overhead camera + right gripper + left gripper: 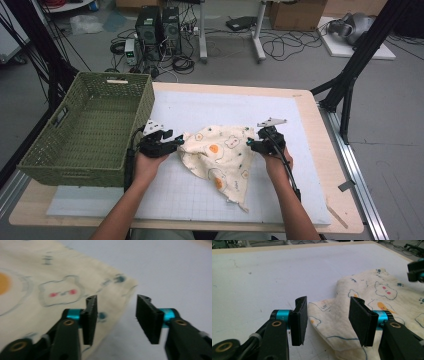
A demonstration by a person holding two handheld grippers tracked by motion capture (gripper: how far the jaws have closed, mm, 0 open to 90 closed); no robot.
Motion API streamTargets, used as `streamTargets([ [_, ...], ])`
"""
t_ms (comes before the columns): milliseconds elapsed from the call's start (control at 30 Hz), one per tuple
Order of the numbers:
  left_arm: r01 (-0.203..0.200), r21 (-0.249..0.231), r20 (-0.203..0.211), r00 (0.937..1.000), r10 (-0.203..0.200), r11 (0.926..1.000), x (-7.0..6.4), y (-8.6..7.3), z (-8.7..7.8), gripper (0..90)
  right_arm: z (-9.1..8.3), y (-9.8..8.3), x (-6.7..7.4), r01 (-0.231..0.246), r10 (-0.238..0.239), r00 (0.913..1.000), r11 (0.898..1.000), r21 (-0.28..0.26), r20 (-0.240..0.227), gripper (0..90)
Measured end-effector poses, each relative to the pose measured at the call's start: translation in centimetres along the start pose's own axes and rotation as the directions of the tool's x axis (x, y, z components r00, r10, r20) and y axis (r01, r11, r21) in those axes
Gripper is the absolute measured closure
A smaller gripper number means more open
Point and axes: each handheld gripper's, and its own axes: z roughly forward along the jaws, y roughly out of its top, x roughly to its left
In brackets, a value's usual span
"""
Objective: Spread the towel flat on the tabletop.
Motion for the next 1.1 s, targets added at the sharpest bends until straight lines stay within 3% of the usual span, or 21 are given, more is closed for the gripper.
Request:
streamTargets([
  [33,-0.001,0.003,0.001,1.0000,0.001,1.0000,0.0,0.0,0.1,50.6,-0.1,-0.5,0.4,-0.026,0.025,0.9988,1.000,-0.015,-0.042,50.4],
  [67,0.003,-0.001,-0.004,1.0000,-0.003,1.0000,0.0,0.0,0.2,50.7,-0.3,-0.8,1.0,-0.020,0.019,0.9980,1.000,-0.017,-0.060,50.5],
  [200,0.030,0.010,-0.014,0.9995,-0.030,0.9995,0.2,0.0,0.6,51.5,0.3,-2.0,2.8,0.044,-0.040,0.9960,0.998,0.052,-0.080,56.1],
  [233,0.030,0.010,-0.017,0.9994,-0.030,0.9995,0.3,0.0,0.7,51.5,0.3,-2.2,2.9,0.056,-0.051,0.9951,0.997,0.048,-0.084,60.0],
  [300,0.028,0.014,-0.024,0.9993,-0.028,0.9995,0.4,0.2,0.8,51.5,0.1,-2.3,2.7,0.048,-0.041,0.9913,0.997,0.053,-0.126,77.4],
  [333,0.034,0.012,-0.026,0.9991,-0.034,0.9994,0.4,0.3,0.8,51.4,-0.1,-2.3,2.6,0.069,-0.061,0.9898,0.996,0.061,-0.129,86.6],
  [367,0.038,0.013,-0.027,0.9989,-0.037,0.9992,0.4,0.5,0.8,51.5,-0.2,-2.4,2.5,0.084,-0.075,0.9899,0.994,0.068,-0.120,88.3],
  [400,0.037,0.016,-0.026,0.9990,-0.037,0.9992,0.5,0.6,0.8,51.5,-0.4,-2.4,2.3,0.098,-0.089,0.9898,0.992,0.079,-0.112,88.6],
  [567,0.038,0.030,-0.025,0.9990,-0.038,0.9988,0.5,0.6,1.5,51.1,-2.1,-3.1,0.3,0.140,-0.147,0.9885,0.980,0.139,0.036,88.7],
  [667,0.076,0.050,-0.007,0.9971,-0.076,0.9958,0.5,0.3,2.4,49.8,-3.1,-3.7,-0.9,0.092,-0.093,0.9955,0.991,0.099,0.015,79.1],
  [833,0.113,0.088,0.021,0.9931,-0.116,0.9897,0.5,-0.3,4.1,47.7,-3.7,-3.8,-1.0,0.077,-0.077,0.9970,0.996,0.034,0.001,64.6],
  [967,0.056,0.157,0.070,0.9952,-0.068,0.9860,-0.2,0.2,5.4,45.9,-3.8,-3.6,-0.8,0.090,-0.090,0.9959,0.996,-0.001,-0.012,61.2],
  [1033,0.002,0.178,0.078,0.9968,-0.016,0.9840,-0.9,0.6,6.1,46.0,-3.6,-3.6,-0.7,0.092,-0.092,0.9956,0.996,0.001,-0.019,60.6],
  [1100,-0.071,0.215,0.067,0.9961,0.058,0.9740,-1.6,0.7,6.9,47.2,-3.7,-3.5,-0.7,0.092,-0.092,0.9954,0.996,-0.008,-0.025,59.8],
])
